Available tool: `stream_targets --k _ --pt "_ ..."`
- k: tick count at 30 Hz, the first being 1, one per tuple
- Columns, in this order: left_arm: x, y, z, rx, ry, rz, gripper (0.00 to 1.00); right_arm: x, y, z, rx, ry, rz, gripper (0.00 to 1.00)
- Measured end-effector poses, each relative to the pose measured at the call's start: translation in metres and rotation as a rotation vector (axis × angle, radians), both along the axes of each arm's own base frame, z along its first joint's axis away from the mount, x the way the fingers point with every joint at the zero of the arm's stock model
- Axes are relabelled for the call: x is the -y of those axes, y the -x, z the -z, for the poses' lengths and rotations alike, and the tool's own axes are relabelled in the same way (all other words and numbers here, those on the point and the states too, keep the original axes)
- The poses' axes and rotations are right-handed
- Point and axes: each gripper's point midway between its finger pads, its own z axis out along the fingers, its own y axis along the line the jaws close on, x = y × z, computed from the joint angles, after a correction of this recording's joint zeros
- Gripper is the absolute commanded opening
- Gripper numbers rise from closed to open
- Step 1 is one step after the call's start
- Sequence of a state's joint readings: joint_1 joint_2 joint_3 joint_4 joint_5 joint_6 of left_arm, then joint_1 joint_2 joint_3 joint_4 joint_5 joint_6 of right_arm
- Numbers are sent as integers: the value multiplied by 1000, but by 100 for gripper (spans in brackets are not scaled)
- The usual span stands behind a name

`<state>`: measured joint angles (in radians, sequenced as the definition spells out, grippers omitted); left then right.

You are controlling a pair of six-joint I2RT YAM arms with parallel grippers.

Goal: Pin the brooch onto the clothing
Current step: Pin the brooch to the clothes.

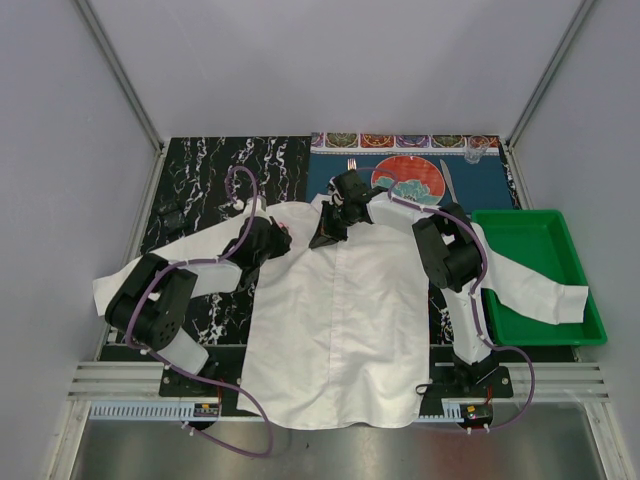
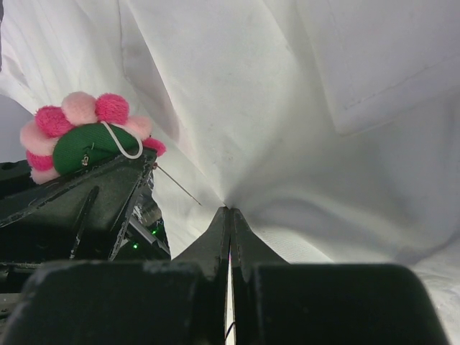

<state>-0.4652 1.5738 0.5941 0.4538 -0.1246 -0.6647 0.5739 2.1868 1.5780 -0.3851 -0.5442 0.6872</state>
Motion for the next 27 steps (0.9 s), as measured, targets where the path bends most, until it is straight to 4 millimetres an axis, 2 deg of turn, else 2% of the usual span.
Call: stream_targets --k 27 --pt "12 4 -3 7 13 33 0 -3 2 -3 -7 -22 -10 0"
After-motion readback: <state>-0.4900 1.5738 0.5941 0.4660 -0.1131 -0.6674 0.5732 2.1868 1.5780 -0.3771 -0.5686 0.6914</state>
